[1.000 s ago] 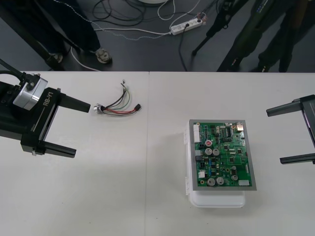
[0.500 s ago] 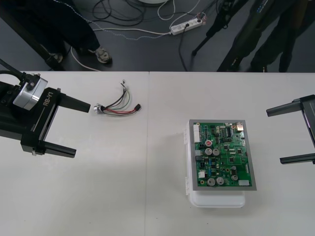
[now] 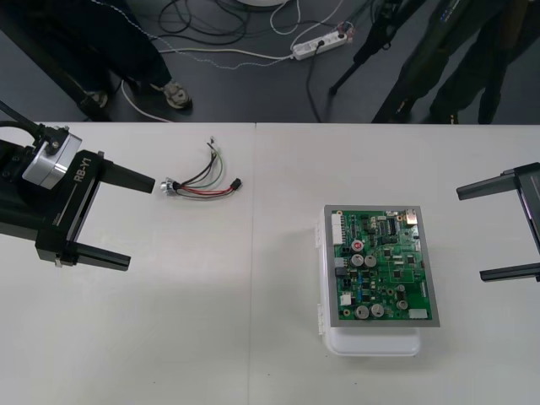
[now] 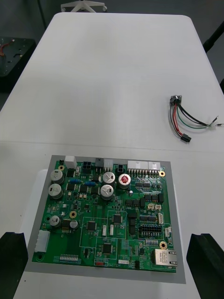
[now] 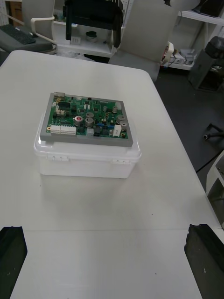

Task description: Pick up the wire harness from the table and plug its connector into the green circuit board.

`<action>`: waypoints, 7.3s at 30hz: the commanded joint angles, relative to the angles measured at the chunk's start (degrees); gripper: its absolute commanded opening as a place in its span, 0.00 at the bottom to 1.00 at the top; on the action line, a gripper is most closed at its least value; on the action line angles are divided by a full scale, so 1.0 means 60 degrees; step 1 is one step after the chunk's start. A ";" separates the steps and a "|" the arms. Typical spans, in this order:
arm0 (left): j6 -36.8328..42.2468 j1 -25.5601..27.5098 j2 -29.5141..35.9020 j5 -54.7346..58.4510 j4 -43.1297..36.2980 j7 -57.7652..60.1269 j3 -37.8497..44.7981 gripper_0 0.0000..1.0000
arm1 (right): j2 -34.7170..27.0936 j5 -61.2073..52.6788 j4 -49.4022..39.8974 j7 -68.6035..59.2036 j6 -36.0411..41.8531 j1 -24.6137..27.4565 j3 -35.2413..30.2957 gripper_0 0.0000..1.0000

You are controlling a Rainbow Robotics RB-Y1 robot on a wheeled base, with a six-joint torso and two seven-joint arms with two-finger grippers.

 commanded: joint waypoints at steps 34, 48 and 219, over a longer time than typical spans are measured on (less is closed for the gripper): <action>-0.0350 0.0721 -0.0011 -0.0114 -0.0070 0.0541 0.0076 1.00 | 0.0001 -0.0418 -0.0140 0.0341 -0.0061 0.0771 0.0084 1.00; -0.0350 0.0546 0.0106 -0.0114 -0.0055 0.0409 0.0340 1.00 | 0.0602 -0.1180 -0.0257 -0.0113 -0.0061 0.0727 0.0084 1.00; 0.5524 -0.5094 -0.2765 -1.1042 0.7401 -0.0338 -0.6047 1.00 | 0.3546 -0.2000 0.2731 0.2407 -0.0061 -0.1368 0.1065 1.00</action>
